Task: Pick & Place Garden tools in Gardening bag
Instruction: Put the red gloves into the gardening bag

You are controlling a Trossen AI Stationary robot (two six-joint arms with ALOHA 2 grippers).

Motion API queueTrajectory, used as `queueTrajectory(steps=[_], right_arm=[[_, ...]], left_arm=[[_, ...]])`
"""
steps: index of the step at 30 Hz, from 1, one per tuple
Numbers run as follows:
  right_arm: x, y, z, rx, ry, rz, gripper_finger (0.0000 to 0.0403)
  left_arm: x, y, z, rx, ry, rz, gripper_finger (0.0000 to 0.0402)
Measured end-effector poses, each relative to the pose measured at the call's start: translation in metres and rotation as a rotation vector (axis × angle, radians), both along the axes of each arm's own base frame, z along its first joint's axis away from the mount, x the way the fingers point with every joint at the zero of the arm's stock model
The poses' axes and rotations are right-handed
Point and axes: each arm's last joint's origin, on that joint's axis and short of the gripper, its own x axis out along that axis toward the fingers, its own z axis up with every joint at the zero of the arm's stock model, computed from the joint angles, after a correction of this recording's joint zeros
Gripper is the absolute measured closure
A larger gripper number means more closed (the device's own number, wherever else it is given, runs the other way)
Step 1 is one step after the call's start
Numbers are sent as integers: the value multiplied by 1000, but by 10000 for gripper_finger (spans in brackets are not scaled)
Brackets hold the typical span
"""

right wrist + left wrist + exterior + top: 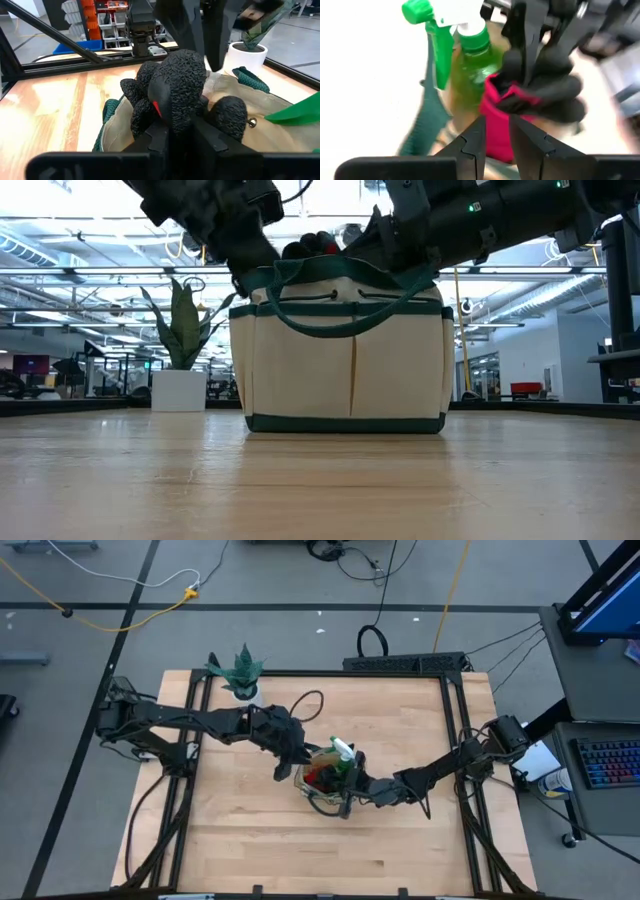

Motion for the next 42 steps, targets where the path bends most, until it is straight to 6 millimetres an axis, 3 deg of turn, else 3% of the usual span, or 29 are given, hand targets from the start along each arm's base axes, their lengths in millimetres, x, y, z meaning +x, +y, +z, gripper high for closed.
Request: queueTrajectory(steps=[5,11,20,28,36,42], right_arm=[[0,0,0,4,-1,-1,315],[-5,0,13,-36,-12,16,269],[-18,-5,34,-38,19,15,246],[-23,-1,33,-54,72,32,254],[-27,3,28,-46,117,39,255],[-30,2,21,-11,181,16,255]], left_arm=[[0,-8,-2,360,-39,-138,316],[1,-26,-2,540,-94,-319,316],[6,-32,1,551,-129,-229,316],[6,-32,1,538,-137,-244,316],[12,-40,7,499,-255,-297,316],[25,-48,-8,505,-285,-382,316]])
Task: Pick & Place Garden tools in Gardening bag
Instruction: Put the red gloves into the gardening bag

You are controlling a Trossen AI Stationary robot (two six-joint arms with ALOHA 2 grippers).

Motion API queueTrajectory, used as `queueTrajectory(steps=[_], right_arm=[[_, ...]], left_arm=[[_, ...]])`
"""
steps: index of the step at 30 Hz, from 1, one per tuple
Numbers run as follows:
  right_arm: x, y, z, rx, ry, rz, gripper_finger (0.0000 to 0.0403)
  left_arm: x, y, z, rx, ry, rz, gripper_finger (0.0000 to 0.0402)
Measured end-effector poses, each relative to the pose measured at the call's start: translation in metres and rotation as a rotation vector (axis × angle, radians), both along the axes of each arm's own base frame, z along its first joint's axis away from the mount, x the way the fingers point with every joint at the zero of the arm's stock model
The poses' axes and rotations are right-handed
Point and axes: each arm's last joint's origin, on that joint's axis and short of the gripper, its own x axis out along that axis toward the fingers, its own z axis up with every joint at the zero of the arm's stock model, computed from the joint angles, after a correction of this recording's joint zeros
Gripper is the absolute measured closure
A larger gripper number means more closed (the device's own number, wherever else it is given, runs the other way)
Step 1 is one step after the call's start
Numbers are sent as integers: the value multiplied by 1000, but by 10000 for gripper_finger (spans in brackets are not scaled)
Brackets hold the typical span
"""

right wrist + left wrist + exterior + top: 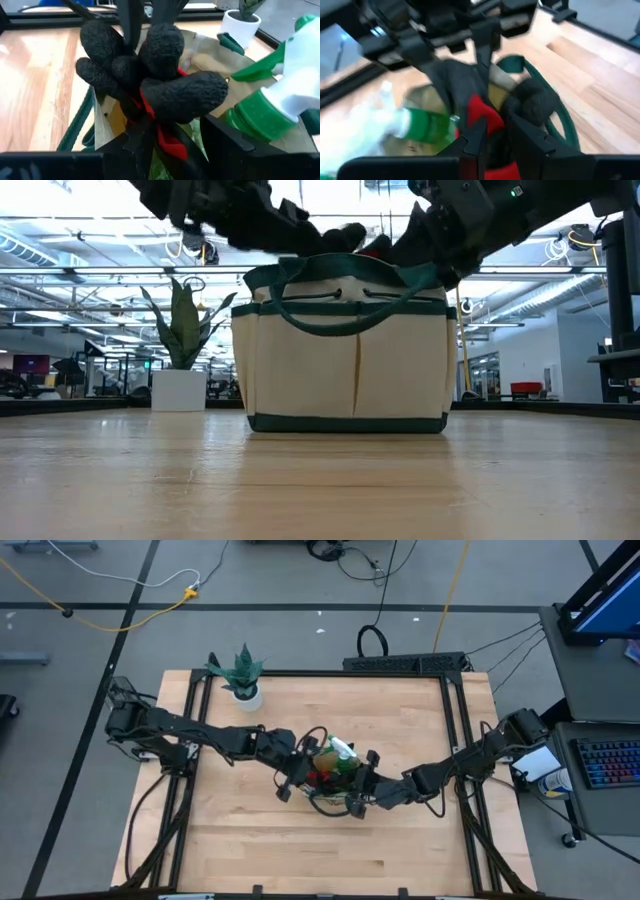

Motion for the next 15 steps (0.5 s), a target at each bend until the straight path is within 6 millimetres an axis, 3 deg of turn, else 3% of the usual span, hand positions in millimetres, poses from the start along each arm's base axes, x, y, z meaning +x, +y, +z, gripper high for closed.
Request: queueTrajectory(steps=[15], right_arm=[[0,9,1,-20,16,168,259]], left_arm=[[27,6,-44,9,40,71,316]])
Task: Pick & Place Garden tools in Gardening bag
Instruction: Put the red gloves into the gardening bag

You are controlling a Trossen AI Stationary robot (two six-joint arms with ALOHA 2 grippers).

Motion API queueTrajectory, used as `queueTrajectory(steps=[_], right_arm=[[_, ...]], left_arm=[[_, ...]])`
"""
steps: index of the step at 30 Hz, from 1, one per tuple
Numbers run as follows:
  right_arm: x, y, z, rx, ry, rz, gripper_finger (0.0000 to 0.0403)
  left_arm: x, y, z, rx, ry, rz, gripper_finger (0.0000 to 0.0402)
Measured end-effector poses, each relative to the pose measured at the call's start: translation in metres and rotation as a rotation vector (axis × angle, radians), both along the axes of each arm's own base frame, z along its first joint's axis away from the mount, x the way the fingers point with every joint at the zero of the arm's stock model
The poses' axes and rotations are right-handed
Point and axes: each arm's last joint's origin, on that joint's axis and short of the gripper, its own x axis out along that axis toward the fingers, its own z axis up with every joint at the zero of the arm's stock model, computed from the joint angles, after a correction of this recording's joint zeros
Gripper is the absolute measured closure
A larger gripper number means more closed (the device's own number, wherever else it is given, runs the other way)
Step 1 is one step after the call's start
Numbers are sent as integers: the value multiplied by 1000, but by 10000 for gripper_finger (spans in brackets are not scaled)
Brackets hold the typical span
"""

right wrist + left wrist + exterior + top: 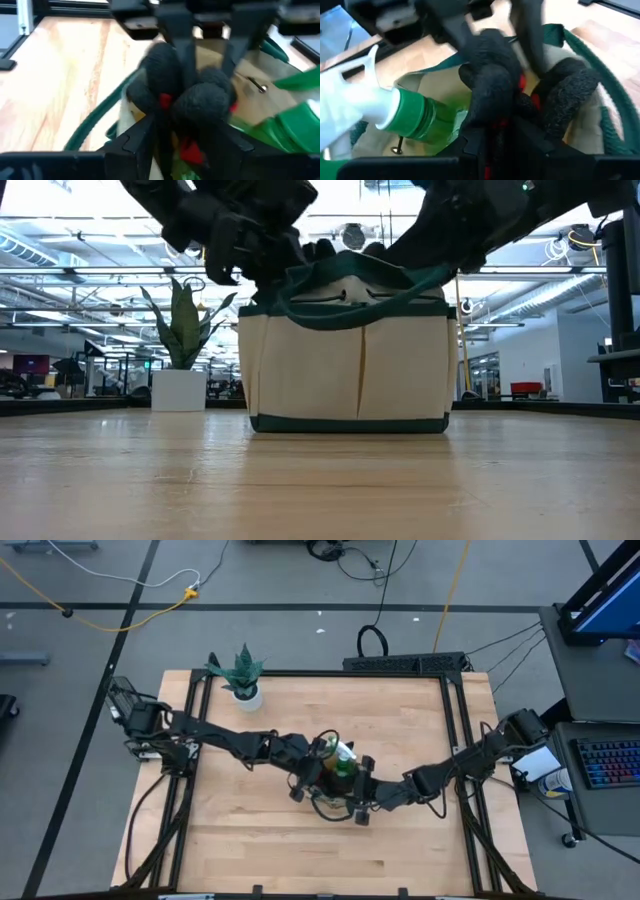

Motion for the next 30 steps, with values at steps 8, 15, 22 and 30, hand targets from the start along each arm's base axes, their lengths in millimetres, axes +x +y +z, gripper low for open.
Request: queueTrajectory(steps=[8,15,22,30], right_arm=[[0,12,10,-53,-98,76,259],[5,7,23,-143,-213,16,262],[8,-17,6,-81,-64,-90,273],[6,-25,-5,3,64,-47,286]], left_arm=[[0,11,-4,-49,41,50,316],[-2,11,-6,-100,75,59,316],[-4,5,9,-116,2,50,316],[-22,7,37,-132,1,101,316]])
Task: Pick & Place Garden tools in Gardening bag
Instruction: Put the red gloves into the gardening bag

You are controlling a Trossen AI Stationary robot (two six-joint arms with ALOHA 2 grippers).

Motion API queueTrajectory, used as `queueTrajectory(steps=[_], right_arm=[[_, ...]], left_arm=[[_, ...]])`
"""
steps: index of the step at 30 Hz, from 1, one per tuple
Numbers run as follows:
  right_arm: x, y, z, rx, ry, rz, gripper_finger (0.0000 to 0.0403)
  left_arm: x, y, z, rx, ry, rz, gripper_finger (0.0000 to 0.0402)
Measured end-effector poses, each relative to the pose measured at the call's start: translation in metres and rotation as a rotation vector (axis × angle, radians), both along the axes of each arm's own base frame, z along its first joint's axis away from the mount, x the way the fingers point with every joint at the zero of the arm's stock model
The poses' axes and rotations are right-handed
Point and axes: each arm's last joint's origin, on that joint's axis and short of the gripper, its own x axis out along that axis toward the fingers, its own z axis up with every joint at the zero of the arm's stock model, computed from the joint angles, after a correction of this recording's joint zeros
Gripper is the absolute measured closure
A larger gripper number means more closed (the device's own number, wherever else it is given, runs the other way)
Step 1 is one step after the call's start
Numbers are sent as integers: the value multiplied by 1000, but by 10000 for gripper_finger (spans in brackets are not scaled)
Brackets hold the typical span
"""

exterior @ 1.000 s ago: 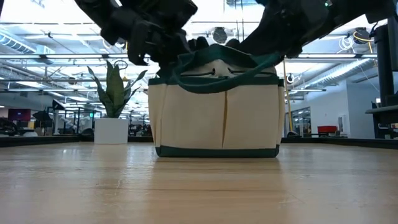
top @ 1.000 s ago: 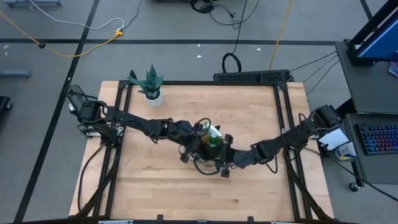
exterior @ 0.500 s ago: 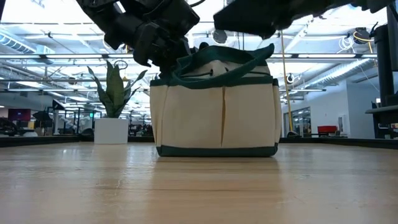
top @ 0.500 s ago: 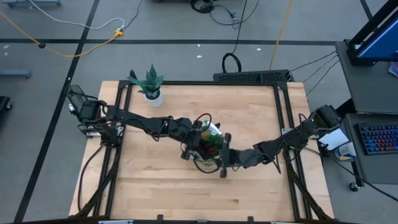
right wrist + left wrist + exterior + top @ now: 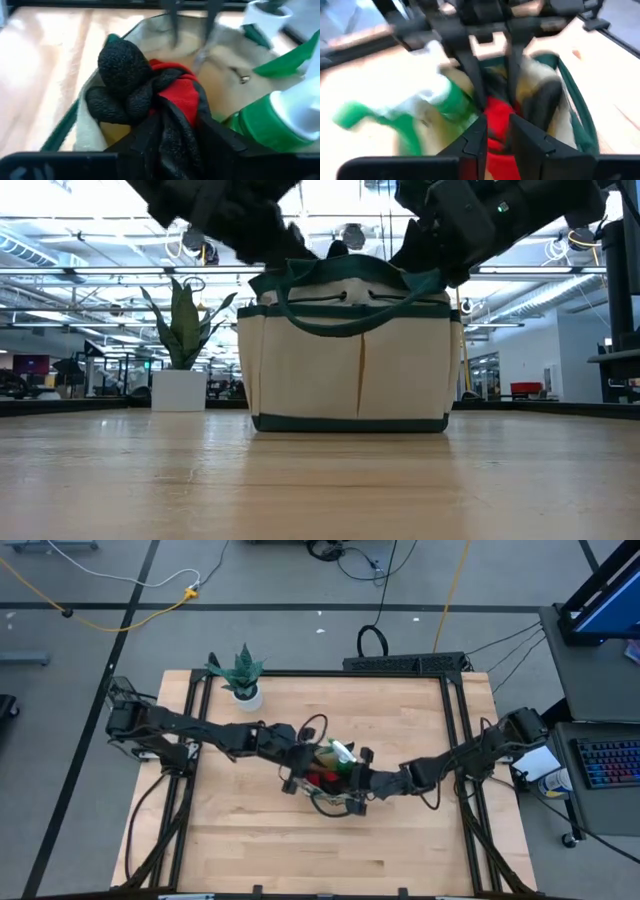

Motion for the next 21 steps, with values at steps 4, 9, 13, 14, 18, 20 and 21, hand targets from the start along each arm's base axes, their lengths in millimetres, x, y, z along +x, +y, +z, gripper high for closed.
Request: queueTrajectory(steps=[4,9,13,14,18,20,21], right_arm=[[0,2,-1,41,21,69,293],[0,2,-1,51,27,90,300],[3,0,2,34,-9,104,303],[4,0,2,25,-22,110,303],[5,1,6,-22,-58,143,303],[5,2,6,-46,-56,158,303],[5,2,6,-54,-54,162,303]], left_arm=[[-13,1,19,12,-28,17,316],[-20,-2,30,-6,-53,-17,316],[-20,-7,30,-20,-54,-71,316],[-19,-8,29,-21,-52,-80,316],[-17,-12,23,-22,-30,-91,316],[-14,-12,22,-22,-35,-93,316],[-14,-12,20,-22,-25,-94,316]])
